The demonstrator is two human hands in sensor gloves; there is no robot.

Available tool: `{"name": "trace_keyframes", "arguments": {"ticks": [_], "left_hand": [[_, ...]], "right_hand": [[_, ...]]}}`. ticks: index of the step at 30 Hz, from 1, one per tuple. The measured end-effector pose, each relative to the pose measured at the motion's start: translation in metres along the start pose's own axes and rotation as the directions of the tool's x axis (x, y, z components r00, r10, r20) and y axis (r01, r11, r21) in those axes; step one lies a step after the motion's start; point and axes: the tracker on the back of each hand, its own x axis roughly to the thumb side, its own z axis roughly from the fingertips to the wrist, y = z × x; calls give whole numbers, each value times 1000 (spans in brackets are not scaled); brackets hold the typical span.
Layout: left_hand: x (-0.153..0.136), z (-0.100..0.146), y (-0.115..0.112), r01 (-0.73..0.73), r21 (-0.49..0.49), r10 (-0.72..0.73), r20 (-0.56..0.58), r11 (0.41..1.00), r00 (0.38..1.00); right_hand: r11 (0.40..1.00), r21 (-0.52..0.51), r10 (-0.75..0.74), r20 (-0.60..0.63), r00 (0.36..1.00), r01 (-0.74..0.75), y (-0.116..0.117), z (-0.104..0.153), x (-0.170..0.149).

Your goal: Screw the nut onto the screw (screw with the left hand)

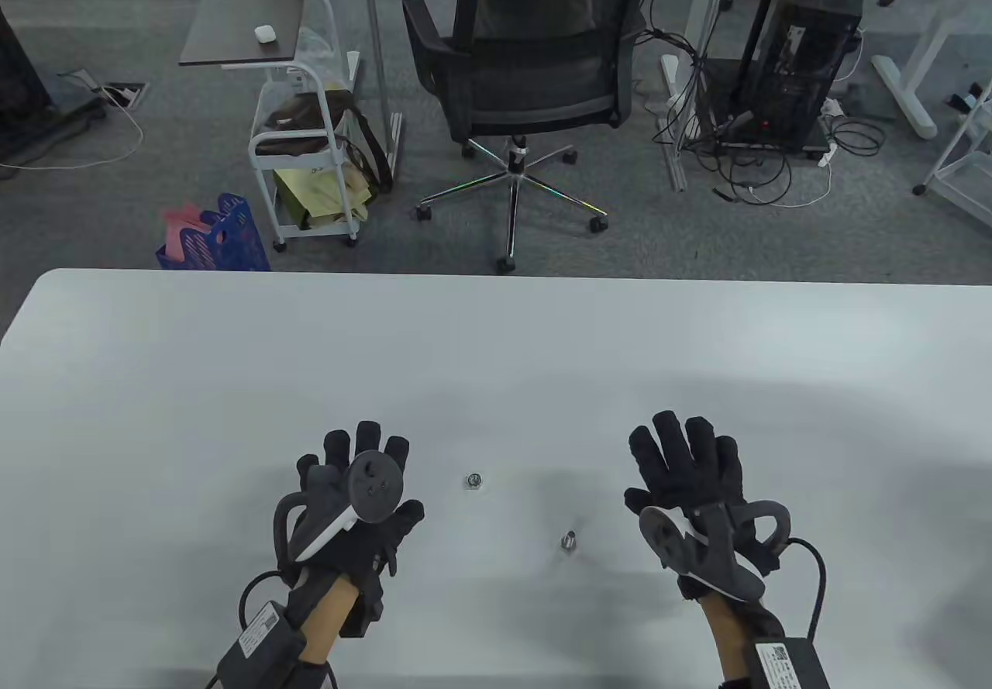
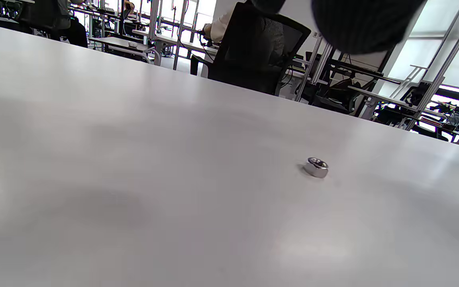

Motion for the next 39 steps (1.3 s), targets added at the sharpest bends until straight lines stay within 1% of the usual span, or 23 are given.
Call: {"name": "trace_keyframes", "arguments": {"ticks": [2,5,8,10,12,15,18,22,27,31,34,36,38,39], "left_hand": [[1,0,-1,-13,-19,13,2,1000,1000],[2,0,-3,-36,-40,36,18,999,999],[4,-1,-5,-52,-57,54,31,997,998],[5,-3,-9,-45,-80,48,30,996,998],[6,-4,-13,-46,-101,48,23,994,999],[5,-7,-19,-43,-133,45,8,990,999],[4,-9,-22,-48,-160,48,-5,986,999],[2,-10,-24,-63,-165,61,-17,984,998],[0,-12,-28,-64,-196,59,-28,979,998],[0,-12,-29,-65,-200,61,-26,978,998],[0,-12,-29,-67,-207,63,-26,976,998],[-1,-11,-29,-72,-210,68,-27,975,997],[-2,-11,-28,-82,-208,79,-27,975,997],[-2,-11,-27,-87,-208,82,-29,974,996]], "right_hand": [[1000,4,-15,11,1000,15,0,1,3],[997,10,-82,32,996,81,0,2,10],[987,47,-157,50,986,155,2,2,21],[971,96,-224,57,973,218,7,2,31],[957,153,-260,62,964,248,13,3,39],[937,238,-278,66,958,255,24,3,50],[902,336,-304,50,951,270,36,3,60],[886,378,-310,53,949,268,47,4,69],[895,367,-302,78,950,254,51,5,79],[904,346,-297,87,951,251,50,4,83],[906,349,-291,108,951,237,47,3,84],[925,319,-255,120,959,206,40,0,79],[925,284,-286,80,955,253,32,-4,71],[910,276,-332,40,942,309,29,-6,65]]}}
